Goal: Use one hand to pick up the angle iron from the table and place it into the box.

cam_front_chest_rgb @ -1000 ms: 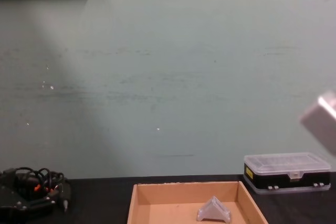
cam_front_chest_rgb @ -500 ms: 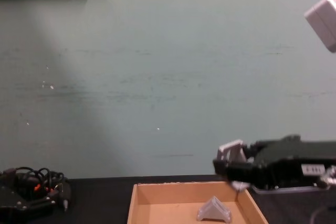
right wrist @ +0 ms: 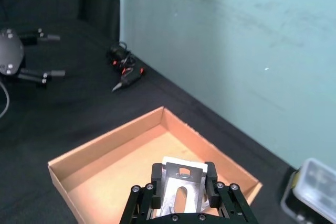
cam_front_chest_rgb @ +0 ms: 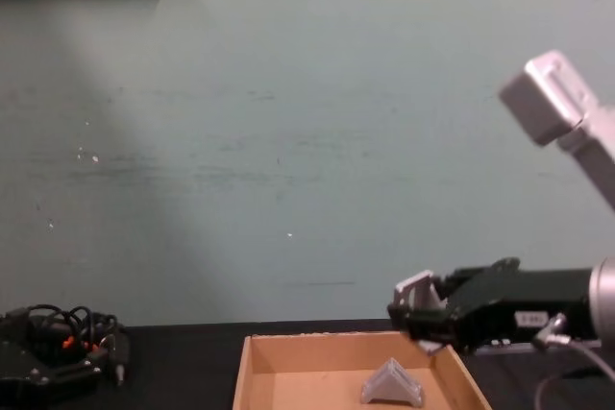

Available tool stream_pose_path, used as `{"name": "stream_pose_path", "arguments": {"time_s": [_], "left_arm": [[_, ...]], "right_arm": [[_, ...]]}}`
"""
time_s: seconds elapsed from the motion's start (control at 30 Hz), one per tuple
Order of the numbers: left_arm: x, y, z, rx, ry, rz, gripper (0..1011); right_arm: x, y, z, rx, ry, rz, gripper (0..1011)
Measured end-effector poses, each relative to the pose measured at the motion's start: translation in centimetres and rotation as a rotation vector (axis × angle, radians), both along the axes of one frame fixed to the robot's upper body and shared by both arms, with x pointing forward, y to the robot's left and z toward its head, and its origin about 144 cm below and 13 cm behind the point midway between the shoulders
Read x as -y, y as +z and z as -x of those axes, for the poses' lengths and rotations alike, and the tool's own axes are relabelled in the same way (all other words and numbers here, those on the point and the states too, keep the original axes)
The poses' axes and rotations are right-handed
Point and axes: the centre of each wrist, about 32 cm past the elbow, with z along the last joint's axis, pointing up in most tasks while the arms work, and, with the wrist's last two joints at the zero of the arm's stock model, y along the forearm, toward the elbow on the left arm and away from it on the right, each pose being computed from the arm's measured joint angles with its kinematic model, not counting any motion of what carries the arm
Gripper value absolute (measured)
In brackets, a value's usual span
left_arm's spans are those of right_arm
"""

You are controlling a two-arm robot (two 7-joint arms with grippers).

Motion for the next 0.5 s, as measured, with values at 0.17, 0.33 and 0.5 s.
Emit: {"name": "stream_pose_path", "arguments": {"time_s": [0.17,0.33,0.5], "left_arm": [[0.0,0.0,0.0,0.0,0.0,0.0,1000],[0.0,0.0,0.0,0.0,0.0,0.0,1000],[0.0,0.0,0.0,0.0,0.0,0.0,1000]], "right_arm": [[-0.4,-1.1,-0.7,-0.032,0.022,0.014,478],[-0.6,-2.0,-1.0,-0.059,0.032,0.028,478],[-0.5,-2.5,-1.1,-0.075,0.027,0.039,478]]}}
